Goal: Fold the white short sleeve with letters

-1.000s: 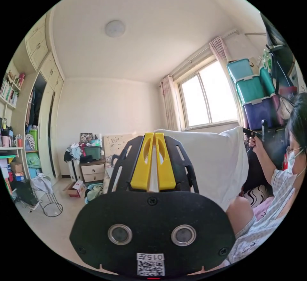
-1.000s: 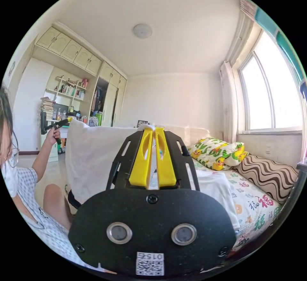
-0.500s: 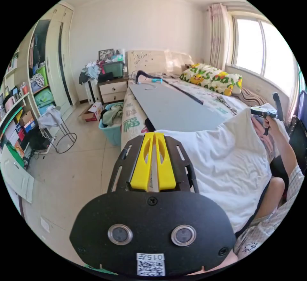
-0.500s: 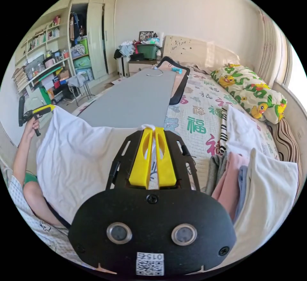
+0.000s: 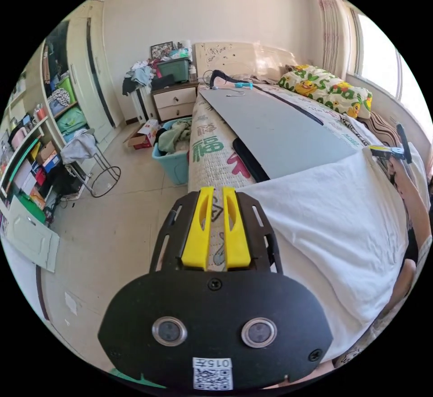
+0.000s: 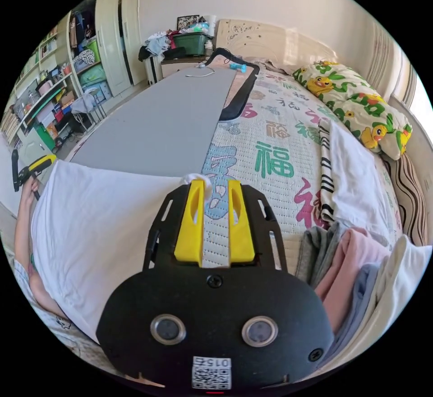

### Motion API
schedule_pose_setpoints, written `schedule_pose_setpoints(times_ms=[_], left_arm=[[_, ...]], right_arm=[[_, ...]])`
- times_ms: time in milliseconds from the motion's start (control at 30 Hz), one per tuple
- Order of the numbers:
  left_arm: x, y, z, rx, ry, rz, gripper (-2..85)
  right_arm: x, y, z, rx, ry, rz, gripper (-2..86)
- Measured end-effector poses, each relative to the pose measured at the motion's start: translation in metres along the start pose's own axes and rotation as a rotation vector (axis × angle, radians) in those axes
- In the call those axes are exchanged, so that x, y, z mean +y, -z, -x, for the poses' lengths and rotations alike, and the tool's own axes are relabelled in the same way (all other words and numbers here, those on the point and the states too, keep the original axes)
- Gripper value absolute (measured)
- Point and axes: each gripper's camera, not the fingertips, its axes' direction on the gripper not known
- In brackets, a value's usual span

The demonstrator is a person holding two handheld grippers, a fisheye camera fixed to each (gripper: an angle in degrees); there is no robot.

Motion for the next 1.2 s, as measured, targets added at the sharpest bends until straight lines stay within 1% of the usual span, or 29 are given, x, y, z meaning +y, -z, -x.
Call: schedule_pose_setpoints(times_ms=[33,100,133,167,200,233,300,400,467,500,567,700,833,867,967,1100,1200], left_arm=[[0.002,0.003,-0.001,0.017,-0.005,-0.018,4.2],[0.010,0.027,-0.022,0.134,-0.087,-0.109,5.6],[0.012,0.034,-0.031,0.175,-0.126,-0.130,6.0],[0.018,0.049,-0.054,0.266,-0.220,-0.152,6.7],[0.025,0.063,-0.080,0.352,-0.319,-0.156,8.0],[0.030,0.069,-0.095,0.394,-0.368,-0.153,8.6],[0.054,0.086,-0.154,0.564,-0.551,-0.113,10.5],[0.092,0.094,-0.214,0.727,-0.676,-0.111,10.7],[0.108,0.087,-0.247,0.721,-0.738,-0.071,10.4],[0.114,0.078,-0.267,0.679,-0.773,-0.023,10.5],[0.118,0.066,-0.289,0.628,-0.796,0.026,10.6],[0.117,0.045,-0.316,0.578,-0.809,0.080,9.3],[0.114,0.031,-0.321,0.628,-0.789,0.106,6.0],[0.114,0.026,-0.322,0.624,-0.767,0.104,4.5],[0.114,0.017,-0.323,0.630,-0.709,0.081,1.4],[0.120,0.012,-0.324,0.613,-0.650,0.029,0.4],[0.126,0.007,-0.327,0.617,-0.625,0.019,1.2]], right_arm=[[0.004,0.019,-0.003,-0.034,0.027,-0.037,8.1],[0.016,0.055,0.001,-0.097,0.120,-0.113,8.0],[0.030,0.081,0.010,-0.148,0.214,-0.150,8.0],[0.046,0.105,0.021,-0.199,0.312,-0.170,8.0],[0.056,0.116,0.026,-0.224,0.358,-0.174,8.1],[0.076,0.136,0.037,-0.268,0.441,-0.178,8.2],[0.109,0.158,0.052,-0.338,0.553,-0.175,8.2],[0.151,0.176,0.066,-0.446,0.657,-0.151,8.2],[0.166,0.175,0.071,-0.460,0.701,-0.100,9.1],[0.167,0.173,0.071,-0.457,0.704,-0.085,9.5],[0.162,0.162,0.068,-0.450,0.688,-0.013,10.5],[0.150,0.151,0.064,-0.462,0.701,0.064,9.9],[0.131,0.154,0.053,-0.497,0.662,0.078,7.3],[0.127,0.156,0.049,-0.493,0.644,0.075,4.5],[0.117,0.164,0.041,-0.496,0.605,0.032,0.5],[0.106,0.178,0.031,-0.512,0.551,-0.034,-0.2],[0.099,0.180,0.029,-0.525,0.539,-0.034,0.4]])
